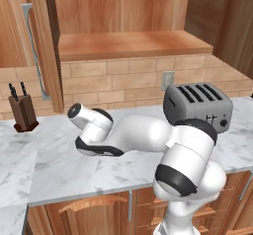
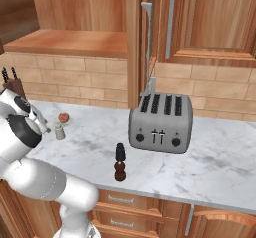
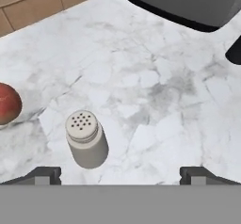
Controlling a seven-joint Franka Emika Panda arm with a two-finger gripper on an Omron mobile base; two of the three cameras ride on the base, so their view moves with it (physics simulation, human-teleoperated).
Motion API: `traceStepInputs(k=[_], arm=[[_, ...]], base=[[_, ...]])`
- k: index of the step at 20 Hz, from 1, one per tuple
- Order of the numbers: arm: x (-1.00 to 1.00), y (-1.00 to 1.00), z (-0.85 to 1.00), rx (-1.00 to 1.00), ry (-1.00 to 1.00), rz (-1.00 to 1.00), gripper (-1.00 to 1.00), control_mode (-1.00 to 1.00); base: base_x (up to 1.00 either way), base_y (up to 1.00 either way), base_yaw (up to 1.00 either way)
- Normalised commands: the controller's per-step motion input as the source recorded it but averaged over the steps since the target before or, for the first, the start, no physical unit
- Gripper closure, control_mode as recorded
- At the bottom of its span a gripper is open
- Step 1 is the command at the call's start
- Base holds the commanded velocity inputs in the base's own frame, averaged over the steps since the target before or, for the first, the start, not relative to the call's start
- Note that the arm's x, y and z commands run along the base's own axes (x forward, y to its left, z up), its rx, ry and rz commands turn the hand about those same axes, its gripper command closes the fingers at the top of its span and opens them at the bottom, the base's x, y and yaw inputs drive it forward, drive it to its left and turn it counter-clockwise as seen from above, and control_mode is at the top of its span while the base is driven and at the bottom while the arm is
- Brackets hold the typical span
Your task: There are various items on the counter. Only move the condiments/shakers into the cabinet.
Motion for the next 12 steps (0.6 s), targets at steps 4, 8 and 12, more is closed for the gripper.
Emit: traceStepInputs(k=[4,8,12], arm=[[0.10,0.09,-0.20,-0.02,-0.11,-0.18,-1.00,-1.00],[0.14,0.17,-0.16,-0.04,-0.13,-0.23,-1.00,-1.00],[0.24,0.03,-0.06,-0.06,-0.05,-0.20,-1.00,-1.00]], base=[[0.00,0.00,0.00],[0.00,0.00,0.00],[0.00,0.00,0.00]])
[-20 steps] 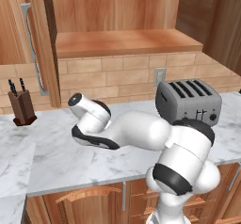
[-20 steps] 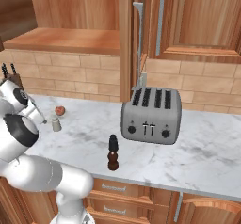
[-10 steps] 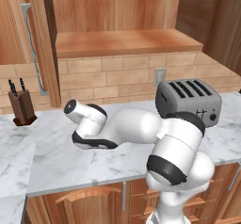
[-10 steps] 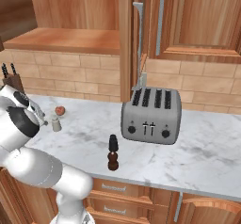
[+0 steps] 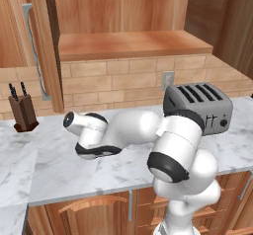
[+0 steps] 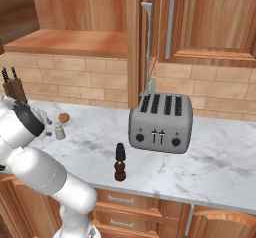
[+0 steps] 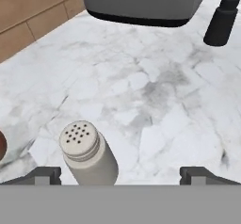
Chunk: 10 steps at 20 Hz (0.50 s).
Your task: There are various items on the counter. Only move the condiments/shakers into the cabinet.
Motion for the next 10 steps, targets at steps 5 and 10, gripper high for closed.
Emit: traceStepInputs(k=[5,10], arm=[[0.31,0.11,-0.05,-0.07,0.00,-0.17,-1.00,-1.00],[0.27,0.24,-0.08,-0.07,0.00,-0.14,-1.00,-1.00]], base=[[0.00,0.00,0.00],[0.00,0.00,0.00]])
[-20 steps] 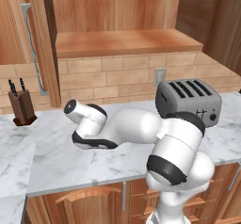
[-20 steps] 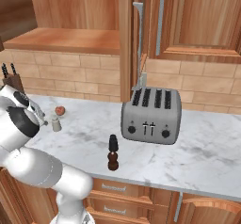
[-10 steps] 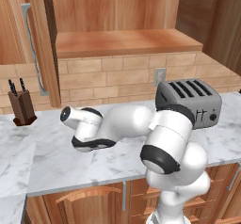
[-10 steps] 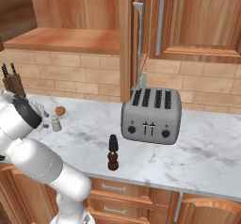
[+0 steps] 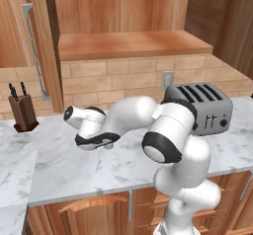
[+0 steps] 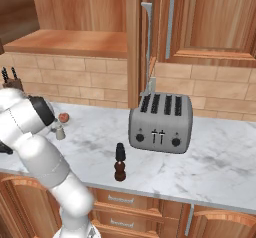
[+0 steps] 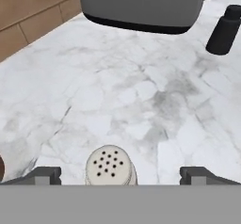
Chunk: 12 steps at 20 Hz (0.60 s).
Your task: There are various items on the counter. Only move the condiments/shakers into the cabinet.
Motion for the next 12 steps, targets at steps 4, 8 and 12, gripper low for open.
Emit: traceStepInputs(k=[4,8,12], arm=[[0.13,0.40,-0.20,-0.07,0.00,-0.10,-1.00,-1.00],[0.07,0.28,-0.19,-0.08,0.00,-0.12,-1.00,-1.00],[0.01,0.00,-0.07,-0.12,0.00,-0.18,-1.00,-1.00]], base=[[0.00,0.00,0.00],[0.00,0.00,0.00],[0.00,0.00,0.00]])
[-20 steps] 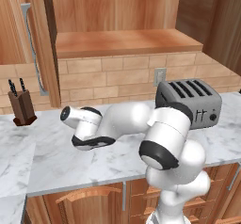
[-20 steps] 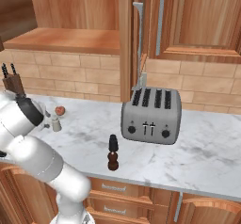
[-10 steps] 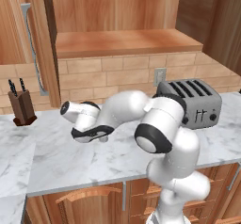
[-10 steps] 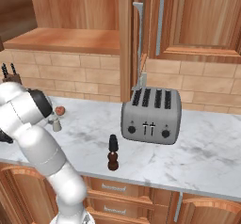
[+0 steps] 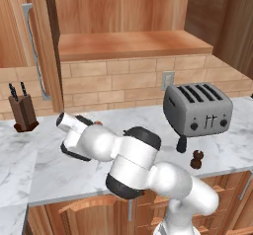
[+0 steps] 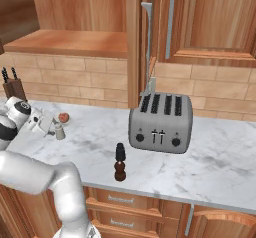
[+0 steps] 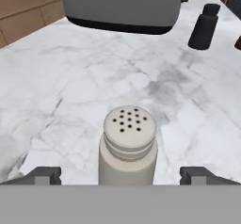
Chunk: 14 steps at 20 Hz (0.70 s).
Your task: There are various items on the counter. Only move the condiments/shakers into the cabinet.
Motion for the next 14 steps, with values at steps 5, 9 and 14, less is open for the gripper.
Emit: traceStepInputs(k=[5,9,14], arm=[[0.06,-0.22,0.00,-0.09,0.00,-0.12,-1.00,-1.00],[0.00,-0.44,0.00,-0.07,0.00,-0.06,-1.00,-1.00],[-0.01,-0.34,-0.04,-0.04,0.00,-0.02,-1.00,-1.00]], base=[[0.00,0.00,0.00],[0.00,0.00,0.00],[0.00,0.00,0.00]])
